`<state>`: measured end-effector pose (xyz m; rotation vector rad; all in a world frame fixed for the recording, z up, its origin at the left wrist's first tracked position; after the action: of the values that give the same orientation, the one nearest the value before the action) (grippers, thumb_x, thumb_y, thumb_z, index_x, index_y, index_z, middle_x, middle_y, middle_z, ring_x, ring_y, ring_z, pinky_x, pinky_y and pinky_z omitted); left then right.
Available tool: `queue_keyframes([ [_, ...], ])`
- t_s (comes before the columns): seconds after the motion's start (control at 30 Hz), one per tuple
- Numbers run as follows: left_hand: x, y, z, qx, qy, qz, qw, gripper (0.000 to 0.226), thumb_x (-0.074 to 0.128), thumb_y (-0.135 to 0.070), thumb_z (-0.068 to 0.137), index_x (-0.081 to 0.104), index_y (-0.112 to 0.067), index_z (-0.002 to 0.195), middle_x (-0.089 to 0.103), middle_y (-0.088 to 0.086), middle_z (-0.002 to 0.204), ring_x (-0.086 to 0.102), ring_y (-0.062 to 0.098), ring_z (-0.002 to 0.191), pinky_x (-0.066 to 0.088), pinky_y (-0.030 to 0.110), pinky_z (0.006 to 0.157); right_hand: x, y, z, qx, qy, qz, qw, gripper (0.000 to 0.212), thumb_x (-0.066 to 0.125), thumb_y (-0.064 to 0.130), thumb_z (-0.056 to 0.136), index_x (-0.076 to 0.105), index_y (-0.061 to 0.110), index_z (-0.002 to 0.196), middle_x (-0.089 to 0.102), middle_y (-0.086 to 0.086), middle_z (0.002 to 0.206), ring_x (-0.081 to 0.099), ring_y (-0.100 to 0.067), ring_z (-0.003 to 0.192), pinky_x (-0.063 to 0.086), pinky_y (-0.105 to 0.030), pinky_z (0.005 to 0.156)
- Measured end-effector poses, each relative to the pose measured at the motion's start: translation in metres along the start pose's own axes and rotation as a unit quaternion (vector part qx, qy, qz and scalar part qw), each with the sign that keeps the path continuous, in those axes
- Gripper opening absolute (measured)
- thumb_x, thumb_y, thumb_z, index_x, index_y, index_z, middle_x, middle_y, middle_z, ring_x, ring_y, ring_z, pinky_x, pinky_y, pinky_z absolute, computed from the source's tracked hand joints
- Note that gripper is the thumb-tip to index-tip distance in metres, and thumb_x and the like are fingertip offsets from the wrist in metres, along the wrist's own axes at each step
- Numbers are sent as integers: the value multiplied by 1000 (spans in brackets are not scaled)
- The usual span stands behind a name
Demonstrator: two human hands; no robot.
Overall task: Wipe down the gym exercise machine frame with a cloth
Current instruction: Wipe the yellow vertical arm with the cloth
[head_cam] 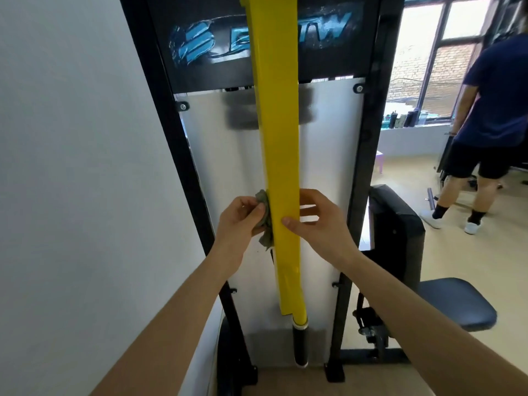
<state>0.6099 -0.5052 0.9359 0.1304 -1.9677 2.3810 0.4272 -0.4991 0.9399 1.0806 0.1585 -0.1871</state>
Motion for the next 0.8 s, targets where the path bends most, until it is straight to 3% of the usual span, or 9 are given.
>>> queue_keyframes([
  [0.07,0,-10,-1,8,0,5,1000,14,62,-21,97,64,-9,104,73,2,94,71,21,94,60,38,88,-2,8,1,-11,-6,4,1000,42,80,33,84,55,44,116,65,18,114,65,-6,102,58,-18,77],
  [0.2,4,-43,-2,68,17,6,998,42,66,-29,87,63,-2,117,74,7,105,73,26,99,59,41,91,-11,31,7,-58,-46,32,997,44,78,34,84,57,31,123,66,12,114,67,-7,100,59,-19,78],
  [0.33,5,-76,4,114,2,-4,993,22,52,-17,102,64,-7,117,73,-1,102,71,21,101,58,45,95,-17,57,25,-108,-52,26,992,53,77,36,84,53,28,131,62,9,122,66,-9,103,60,-25,83],
  [0.43,7,-111,9,152,-9,7,988,24,45,-12,105,66,-14,118,72,-6,105,69,20,107,57,44,96,-26,89,45,-187,-65,-7,980,57,74,42,85,44,39,134,53,12,130,60,-5,108,55,-18,85],
  [0.53,13,-152,9,206,-14,41,978,27,48,-8,103,65,-20,121,72,-12,109,67,19,112,56,40,97,-34,131,63,-311,-101,-89,941,63,76,32,85,45,29,140,44,4,137,45,9,121,42,-5,93],
  [0.6,15,-175,8,243,-28,78,967,30,52,-7,102,65,-19,126,71,-6,114,67,20,112,57,39,96,-37,156,72,-378,-116,-152,906,66,79,25,86,47,22,143,40,-9,143,34,10,129,35,-4,99],
  [0.67,17,-194,7,273,-37,103,956,31,54,-8,101,66,-19,128,68,2,117,66,23,111,58,41,96,-36,177,76,-439,-116,-202,868,66,77,23,87,45,26,145,36,-9,147,36,-7,132,42,-17,101],
  [0.73,22,-209,1,309,-29,118,943,32,55,-15,96,68,-25,123,64,2,116,63,22,113,57,39,95,-32,190,79,-492,-110,-230,833,60,75,20,89,48,26,143,41,-10,144,44,-27,126,51,-32,92],
  [0.8,29,-221,-4,341,-19,154,927,32,53,-20,92,68,-29,119,61,2,118,60,14,114,55,29,92,-34,198,84,-525,-117,-229,811,49,75,15,90,59,18,136,55,-11,136,50,-32,117,51,-36,89],
])
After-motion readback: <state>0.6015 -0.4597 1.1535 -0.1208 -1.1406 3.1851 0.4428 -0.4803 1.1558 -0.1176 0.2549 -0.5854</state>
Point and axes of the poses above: each hand's wrist, its own z-axis towards the middle knuckle, its own x-axis out of the palm, y = z × x, the point moved 6 cm from there along z, towards the middle knuckle
